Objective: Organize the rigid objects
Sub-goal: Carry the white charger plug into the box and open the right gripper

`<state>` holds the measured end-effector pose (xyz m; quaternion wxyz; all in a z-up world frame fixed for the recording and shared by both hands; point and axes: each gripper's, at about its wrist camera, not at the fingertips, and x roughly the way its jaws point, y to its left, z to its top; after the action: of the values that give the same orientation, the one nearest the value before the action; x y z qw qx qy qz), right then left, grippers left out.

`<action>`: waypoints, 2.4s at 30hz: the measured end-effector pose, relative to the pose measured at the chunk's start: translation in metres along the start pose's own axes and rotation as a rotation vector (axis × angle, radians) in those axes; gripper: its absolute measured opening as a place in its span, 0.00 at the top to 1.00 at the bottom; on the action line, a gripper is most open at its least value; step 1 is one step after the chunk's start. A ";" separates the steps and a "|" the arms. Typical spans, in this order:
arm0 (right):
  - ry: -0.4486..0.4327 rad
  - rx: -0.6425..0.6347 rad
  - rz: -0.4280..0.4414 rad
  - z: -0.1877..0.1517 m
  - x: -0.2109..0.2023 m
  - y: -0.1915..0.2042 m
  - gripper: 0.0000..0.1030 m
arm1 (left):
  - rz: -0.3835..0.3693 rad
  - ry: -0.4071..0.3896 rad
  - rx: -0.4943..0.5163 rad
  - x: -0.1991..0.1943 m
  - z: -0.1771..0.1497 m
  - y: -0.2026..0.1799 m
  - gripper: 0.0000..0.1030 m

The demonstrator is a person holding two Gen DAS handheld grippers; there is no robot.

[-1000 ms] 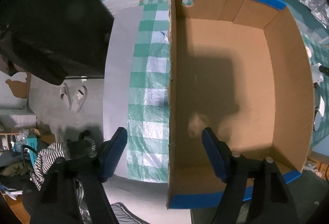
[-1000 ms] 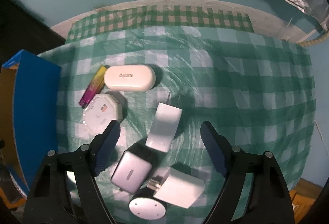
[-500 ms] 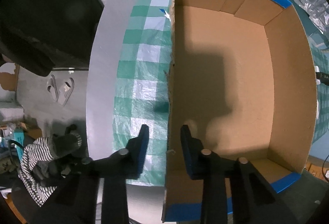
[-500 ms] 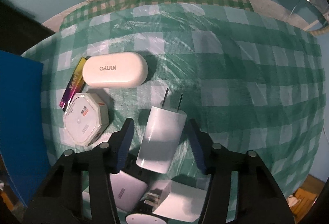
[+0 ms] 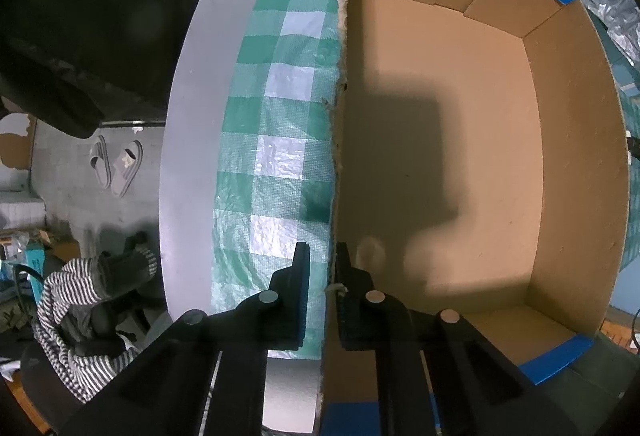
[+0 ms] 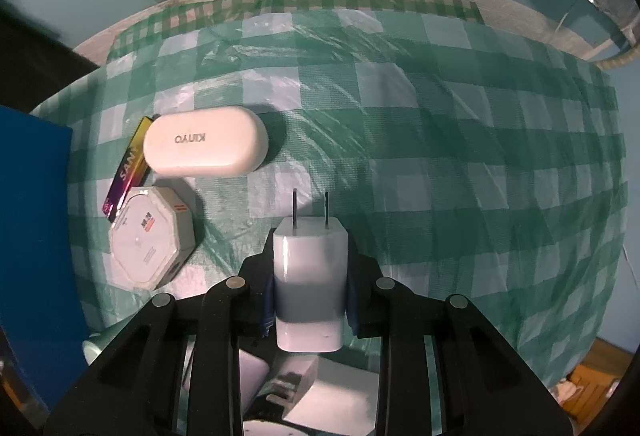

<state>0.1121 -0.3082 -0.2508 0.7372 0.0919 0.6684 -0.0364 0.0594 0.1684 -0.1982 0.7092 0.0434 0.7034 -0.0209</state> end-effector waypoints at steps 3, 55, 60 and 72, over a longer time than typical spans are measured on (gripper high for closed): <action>-0.010 -0.020 -0.003 -0.003 -0.008 0.003 0.75 | -0.007 -0.007 0.007 0.001 -0.002 0.002 0.92; -0.204 -0.381 0.221 0.010 -0.143 0.215 0.75 | -0.035 -0.027 0.081 -0.009 -0.009 0.002 0.93; -0.177 -0.444 0.221 0.012 -0.130 0.245 0.75 | -0.035 -0.031 0.086 -0.010 -0.009 0.003 0.93; -0.102 -0.505 0.186 0.016 -0.088 0.277 0.75 | -0.040 -0.022 0.101 -0.008 -0.011 0.004 0.93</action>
<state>0.1677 -0.0461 -0.1376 0.7697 -0.0359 0.6069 0.1945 0.0486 0.1736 -0.1900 0.7132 0.0646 0.6944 -0.0709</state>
